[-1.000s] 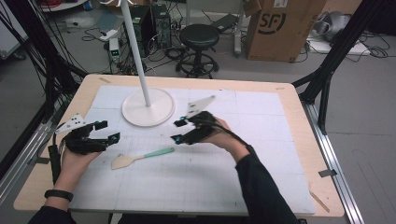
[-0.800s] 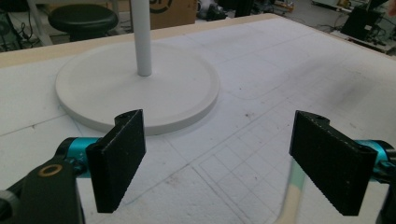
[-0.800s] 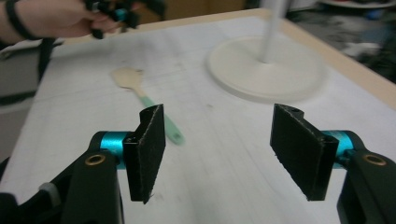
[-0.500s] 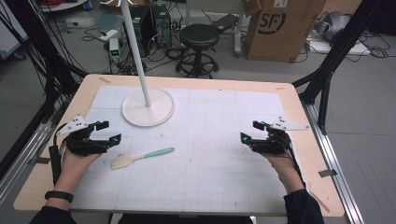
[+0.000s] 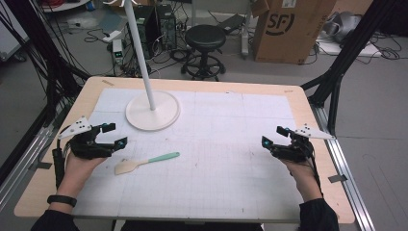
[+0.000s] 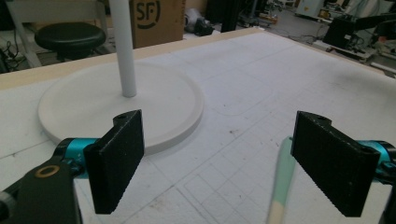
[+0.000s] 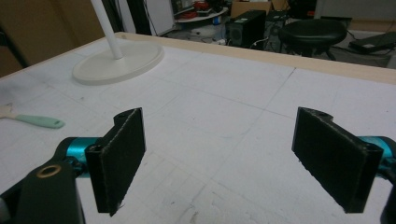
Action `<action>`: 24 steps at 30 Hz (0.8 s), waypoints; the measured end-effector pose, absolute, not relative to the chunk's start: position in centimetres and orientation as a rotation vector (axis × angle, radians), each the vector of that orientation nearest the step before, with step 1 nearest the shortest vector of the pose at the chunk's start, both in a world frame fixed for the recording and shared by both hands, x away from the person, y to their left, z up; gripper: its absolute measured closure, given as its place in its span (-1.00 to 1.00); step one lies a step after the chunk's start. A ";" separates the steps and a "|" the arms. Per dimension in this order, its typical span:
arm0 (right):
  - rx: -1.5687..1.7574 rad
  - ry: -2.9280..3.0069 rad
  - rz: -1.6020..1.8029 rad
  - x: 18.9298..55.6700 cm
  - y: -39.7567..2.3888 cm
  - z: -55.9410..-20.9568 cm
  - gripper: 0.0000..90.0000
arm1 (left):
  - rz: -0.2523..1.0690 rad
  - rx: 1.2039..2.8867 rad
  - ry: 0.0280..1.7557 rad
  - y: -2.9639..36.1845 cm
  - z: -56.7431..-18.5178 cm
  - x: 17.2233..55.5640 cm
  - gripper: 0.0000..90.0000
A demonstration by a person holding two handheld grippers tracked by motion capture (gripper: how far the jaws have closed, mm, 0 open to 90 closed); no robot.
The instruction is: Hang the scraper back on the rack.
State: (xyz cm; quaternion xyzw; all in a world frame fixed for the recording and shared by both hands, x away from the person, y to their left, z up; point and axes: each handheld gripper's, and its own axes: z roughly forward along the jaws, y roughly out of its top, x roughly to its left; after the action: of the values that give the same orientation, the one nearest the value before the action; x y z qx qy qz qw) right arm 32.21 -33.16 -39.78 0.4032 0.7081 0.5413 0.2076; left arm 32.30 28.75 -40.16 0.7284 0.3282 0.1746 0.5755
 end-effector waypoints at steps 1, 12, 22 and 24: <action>1.120 1.978 1.501 32.2 -33.1 -39.8 -0.63 | 0.404 1.711 0.764 28.7 -40.2 32.3 -0.60; 1.140 1.957 1.511 32.4 -33.9 -39.9 -0.63 | 0.281 1.917 0.653 26.0 -41.7 32.6 -0.49; 1.135 1.964 1.501 32.4 -34.0 -40.0 -0.63 | 0.232 2.117 0.587 23.5 -43.5 32.8 -0.24; 1.129 1.965 1.497 32.5 -34.0 -40.0 -0.63 | 0.226 2.133 0.574 23.2 -43.7 32.8 -0.16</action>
State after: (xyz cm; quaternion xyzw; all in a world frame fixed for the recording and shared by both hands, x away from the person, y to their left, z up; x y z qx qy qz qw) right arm 32.47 -33.99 -40.04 0.4063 0.7072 0.5386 0.2112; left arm 32.76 23.23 -43.72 0.8606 0.2314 0.0912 0.4445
